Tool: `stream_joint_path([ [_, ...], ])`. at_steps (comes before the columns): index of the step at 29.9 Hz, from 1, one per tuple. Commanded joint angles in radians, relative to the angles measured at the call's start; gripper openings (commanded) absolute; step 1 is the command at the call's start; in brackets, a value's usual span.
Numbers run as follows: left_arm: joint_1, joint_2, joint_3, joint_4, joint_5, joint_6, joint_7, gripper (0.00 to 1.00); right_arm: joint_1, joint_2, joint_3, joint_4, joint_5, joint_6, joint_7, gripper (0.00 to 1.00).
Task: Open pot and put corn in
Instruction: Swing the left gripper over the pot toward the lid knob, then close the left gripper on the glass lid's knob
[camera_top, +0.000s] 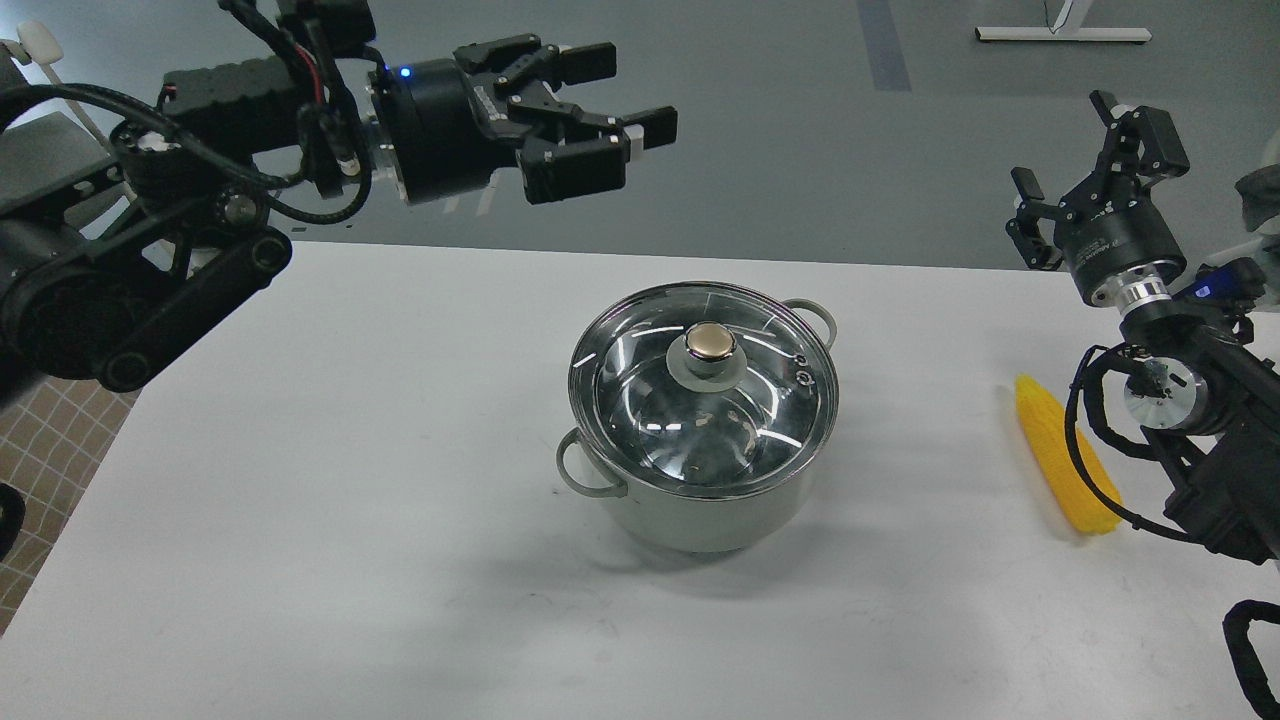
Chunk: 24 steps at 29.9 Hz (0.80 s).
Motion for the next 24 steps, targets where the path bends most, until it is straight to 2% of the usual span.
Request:
stream_joint_path([
  [1,0.002,-0.054,0.077,0.016,0.159,0.047,0.005,0.97,0.0,0.0,0.0,0.0,-0.001,0.0,0.0,1.0],
  [10,0.025,-0.162,0.128,0.061,0.206,0.046,0.009,0.97,-0.005,0.002,0.0,0.0,-0.007,0.0,0.0,1.0],
  [14,0.028,-0.211,0.159,0.116,0.206,0.047,0.009,0.97,-0.014,0.002,0.0,0.0,-0.007,0.0,0.0,1.0],
  [24,0.078,-0.214,0.159,0.132,0.206,0.047,0.009,0.97,-0.019,0.002,0.0,0.0,-0.007,0.0,0.0,1.0],
])
